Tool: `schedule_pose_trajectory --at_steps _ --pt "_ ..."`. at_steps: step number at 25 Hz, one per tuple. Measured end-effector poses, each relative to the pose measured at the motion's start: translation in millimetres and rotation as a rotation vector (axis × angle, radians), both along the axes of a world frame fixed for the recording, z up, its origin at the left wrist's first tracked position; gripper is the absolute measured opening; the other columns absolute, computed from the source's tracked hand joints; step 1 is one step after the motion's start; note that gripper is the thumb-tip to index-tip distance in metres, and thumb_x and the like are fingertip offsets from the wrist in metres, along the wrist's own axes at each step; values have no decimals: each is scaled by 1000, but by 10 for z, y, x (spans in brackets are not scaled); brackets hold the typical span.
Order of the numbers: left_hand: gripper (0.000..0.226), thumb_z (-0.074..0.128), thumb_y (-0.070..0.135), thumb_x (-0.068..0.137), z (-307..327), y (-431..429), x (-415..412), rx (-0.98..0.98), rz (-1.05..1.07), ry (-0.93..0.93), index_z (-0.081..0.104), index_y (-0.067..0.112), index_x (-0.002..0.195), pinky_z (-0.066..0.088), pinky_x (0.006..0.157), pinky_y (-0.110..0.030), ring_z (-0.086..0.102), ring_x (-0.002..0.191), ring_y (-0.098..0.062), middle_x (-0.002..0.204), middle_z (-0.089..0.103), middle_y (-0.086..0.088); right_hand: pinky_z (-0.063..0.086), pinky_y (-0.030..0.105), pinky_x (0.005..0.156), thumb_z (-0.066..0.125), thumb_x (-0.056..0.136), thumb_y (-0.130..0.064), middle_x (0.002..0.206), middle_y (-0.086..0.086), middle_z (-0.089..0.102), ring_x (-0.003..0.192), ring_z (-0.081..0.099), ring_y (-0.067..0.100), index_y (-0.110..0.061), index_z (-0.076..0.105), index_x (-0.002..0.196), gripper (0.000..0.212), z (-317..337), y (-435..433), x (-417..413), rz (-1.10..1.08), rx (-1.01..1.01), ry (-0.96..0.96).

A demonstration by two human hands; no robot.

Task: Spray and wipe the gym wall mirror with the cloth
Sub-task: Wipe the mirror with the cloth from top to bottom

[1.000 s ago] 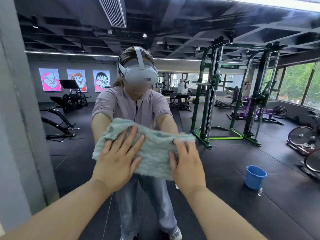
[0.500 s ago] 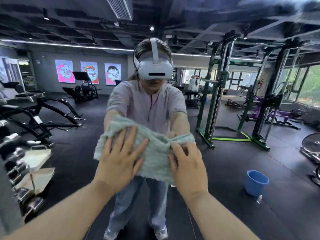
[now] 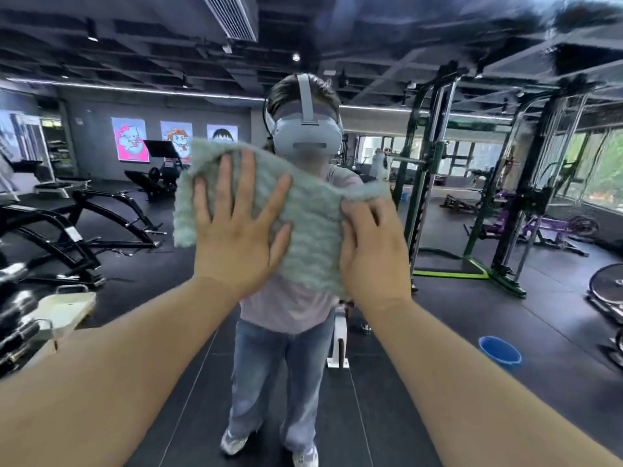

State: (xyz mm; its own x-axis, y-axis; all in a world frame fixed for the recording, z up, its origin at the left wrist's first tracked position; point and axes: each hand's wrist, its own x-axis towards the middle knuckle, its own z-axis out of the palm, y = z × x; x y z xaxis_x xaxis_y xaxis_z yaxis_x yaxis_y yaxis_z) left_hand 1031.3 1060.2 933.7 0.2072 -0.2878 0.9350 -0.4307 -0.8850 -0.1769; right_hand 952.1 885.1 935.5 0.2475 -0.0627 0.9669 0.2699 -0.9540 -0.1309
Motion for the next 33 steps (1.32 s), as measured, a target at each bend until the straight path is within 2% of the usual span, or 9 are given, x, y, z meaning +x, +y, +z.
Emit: schedule_pose_trajectory --at_steps 4,6,11,15,18,22,27,31,33 --pt "59 31 49 96 -1261 135 -122 275 -64 33 22 28 150 20 106 -62 25 136 -41 161 -5 -15 45 22 66 81 56 8 96 4 49 85 43 16 -13 64 104 55 -1267 -8 -274 -113 -129 250" --pt "54 23 50 99 -1539 157 -146 275 -79 37 20 29 149 17 108 -61 28 134 -41 161 -7 -14 47 21 71 79 58 8 99 1 46 88 45 16 -18 56 106 60 -1482 -14 -295 -65 -92 264" --pt "66 32 54 93 -477 -51 -117 109 -15 -12 15 28 151 -2 115 -57 14 143 -41 158 9 -20 52 36 73 41 82 -9 100 11 52 86 53 28 -9 59 100 25 -408 2 -188 -27 81 83" --pt "69 29 54 91 601 -240 -131 -50 13 -3 9 30 153 -7 114 -53 4 147 -37 160 4 -19 50 36 77 45 88 -4 108 12 52 92 53 28 -5 63 101 22 807 -75 -168 -50 84 31" --pt "68 30 53 92 244 -290 -160 12 7 -8 14 29 153 -4 115 -57 0 148 -37 160 0 -18 49 31 68 41 87 -12 101 9 53 85 52 24 -14 60 101 24 410 -206 -202 -69 -12 18" --pt "70 35 52 88 -329 -262 -200 166 7 -39 17 28 151 -3 116 -57 7 145 -39 160 -1 -18 56 37 62 57 79 -5 93 7 54 78 56 25 -22 59 106 31 -262 -388 -313 -44 -104 133" --pt "71 30 56 88 817 -296 -119 -65 58 -11 16 29 152 1 114 -60 10 146 -40 159 11 -21 45 26 77 54 94 -11 106 5 55 86 52 18 -19 68 110 23 1158 -237 -197 -21 -8 10" --pt "69 17 61 92 1919 0 -46 -170 101 60 -4 37 153 -4 115 -56 -8 148 -33 161 -12 -13 33 24 75 45 92 -8 113 10 52 94 52 24 -20 61 115 31 2557 132 -56 -103 -75 18" --pt "67 17 61 94 2092 164 2 -155 88 59 -6 37 153 -5 115 -54 -11 148 -30 161 -15 -10 29 24 70 41 89 -4 106 7 48 87 44 20 -18 59 112 32 2699 328 -37 -135 -39 14"
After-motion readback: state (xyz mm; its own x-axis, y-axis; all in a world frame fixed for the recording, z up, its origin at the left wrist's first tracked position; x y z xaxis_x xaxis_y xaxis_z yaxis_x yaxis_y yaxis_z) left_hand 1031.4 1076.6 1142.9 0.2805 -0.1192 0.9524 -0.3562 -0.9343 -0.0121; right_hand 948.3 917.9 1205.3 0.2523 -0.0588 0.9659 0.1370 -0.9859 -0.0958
